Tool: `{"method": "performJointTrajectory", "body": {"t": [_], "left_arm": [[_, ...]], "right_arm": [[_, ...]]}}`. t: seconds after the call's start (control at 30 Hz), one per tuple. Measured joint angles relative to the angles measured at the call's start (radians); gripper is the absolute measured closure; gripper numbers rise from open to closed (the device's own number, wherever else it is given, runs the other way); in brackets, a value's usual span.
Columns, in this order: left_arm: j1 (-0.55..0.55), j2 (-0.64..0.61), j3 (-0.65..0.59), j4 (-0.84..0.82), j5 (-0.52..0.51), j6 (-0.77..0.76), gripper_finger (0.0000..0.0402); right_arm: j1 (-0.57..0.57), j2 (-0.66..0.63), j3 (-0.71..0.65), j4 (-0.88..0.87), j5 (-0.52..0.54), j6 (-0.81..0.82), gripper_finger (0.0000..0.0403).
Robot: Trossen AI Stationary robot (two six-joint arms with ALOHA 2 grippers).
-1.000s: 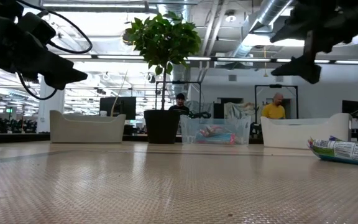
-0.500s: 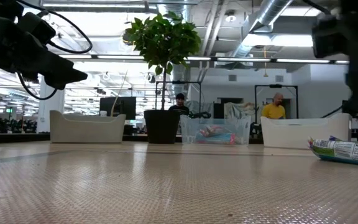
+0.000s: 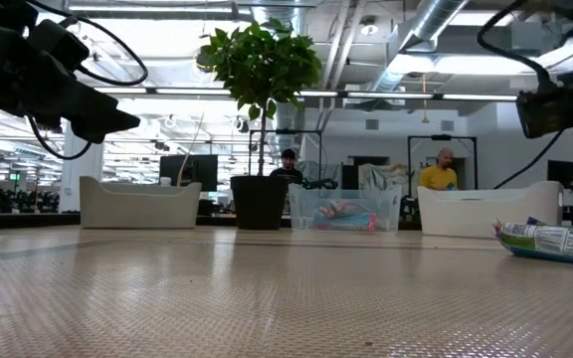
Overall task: Pick and place Granola Bars by type
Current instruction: Put the blue granola bar into the gray bin
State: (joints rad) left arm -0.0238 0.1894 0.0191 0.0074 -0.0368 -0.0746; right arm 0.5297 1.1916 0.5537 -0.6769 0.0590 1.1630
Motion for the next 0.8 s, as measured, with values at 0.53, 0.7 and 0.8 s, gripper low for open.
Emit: {"method": "performJointTrajectory", "body": {"t": [0.53,0.7,0.8], "left_arm": [[0.000,0.000,0.001,-0.002,-0.001,0.000,0.0134],[0.000,0.000,0.001,-0.002,-0.001,0.000,0.0134],[0.000,0.000,0.001,-0.002,-0.002,0.000,0.0134]], "right_arm": [[0.034,0.167,0.003,0.011,0.009,-0.031,0.0107],[0.029,0.186,0.013,0.006,0.008,-0.031,0.0152],[0.016,0.189,0.030,0.005,0.002,-0.046,0.0192]]}}
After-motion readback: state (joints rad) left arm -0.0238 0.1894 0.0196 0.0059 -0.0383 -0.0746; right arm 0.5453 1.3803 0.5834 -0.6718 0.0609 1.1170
